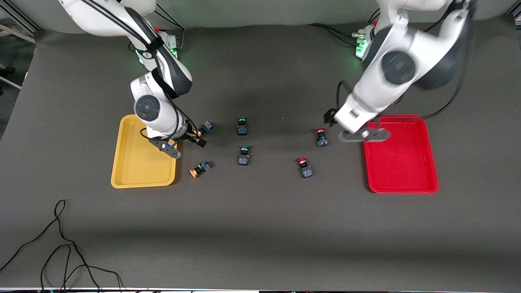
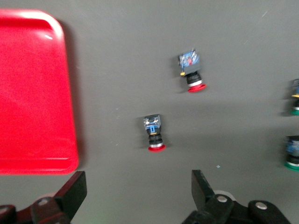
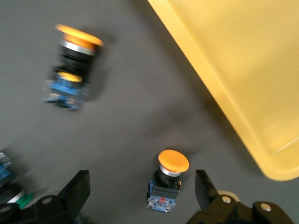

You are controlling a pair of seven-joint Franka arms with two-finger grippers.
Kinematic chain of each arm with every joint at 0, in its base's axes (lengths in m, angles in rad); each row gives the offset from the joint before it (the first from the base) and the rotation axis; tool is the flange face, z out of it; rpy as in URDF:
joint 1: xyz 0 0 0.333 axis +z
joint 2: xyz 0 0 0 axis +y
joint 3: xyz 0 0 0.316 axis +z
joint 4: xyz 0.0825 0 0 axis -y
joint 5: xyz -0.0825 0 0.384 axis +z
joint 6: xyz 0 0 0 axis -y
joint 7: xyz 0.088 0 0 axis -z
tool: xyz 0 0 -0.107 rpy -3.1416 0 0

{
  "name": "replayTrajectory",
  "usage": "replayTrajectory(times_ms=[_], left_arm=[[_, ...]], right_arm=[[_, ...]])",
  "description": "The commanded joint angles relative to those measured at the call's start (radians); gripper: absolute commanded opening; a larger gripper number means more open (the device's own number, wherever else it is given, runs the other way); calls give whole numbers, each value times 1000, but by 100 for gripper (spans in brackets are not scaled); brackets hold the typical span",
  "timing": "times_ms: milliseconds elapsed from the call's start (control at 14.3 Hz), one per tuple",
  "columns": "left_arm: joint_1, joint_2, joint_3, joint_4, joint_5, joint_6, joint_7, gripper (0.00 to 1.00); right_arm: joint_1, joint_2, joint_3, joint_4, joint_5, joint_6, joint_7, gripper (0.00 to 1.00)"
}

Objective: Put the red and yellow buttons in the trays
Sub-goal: 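Grasp the yellow button with the right gripper while the left gripper grasps the red button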

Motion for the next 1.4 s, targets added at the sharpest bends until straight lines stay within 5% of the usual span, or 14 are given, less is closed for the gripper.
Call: replayTrajectory(times_ms=[0,349,558,628,767,837,1047,1186,1326], left_arm=[[-31,82,15,-135,5,206,-12,100],[-78,204,12,-326,-10,589,-69,100],[-91,228,12,-321,-10,605,-89,93],[-92,226,12,-321,-10,602,-89,81],[-92,225,12,-317,-10,597,-89,24],[-89,218,12,-312,-10,586,-89,0],[-78,165,12,-280,-10,507,-91,0],[-65,78,26,-193,-10,252,-85,0],[3,-17,30,-147,3,62,-69,0]], right_arm=[[4,29,15,-52,6,74,104,100],[20,77,32,-78,6,98,177,97],[17,77,47,-92,8,103,175,46],[15,80,47,-94,8,106,175,29],[14,89,47,-92,8,106,175,5],[12,80,49,-91,8,98,175,0],[-6,-1,43,-80,9,41,157,0],[-29,-108,12,-65,12,-71,114,0],[-26,-213,-84,-71,67,-159,-21,0]])
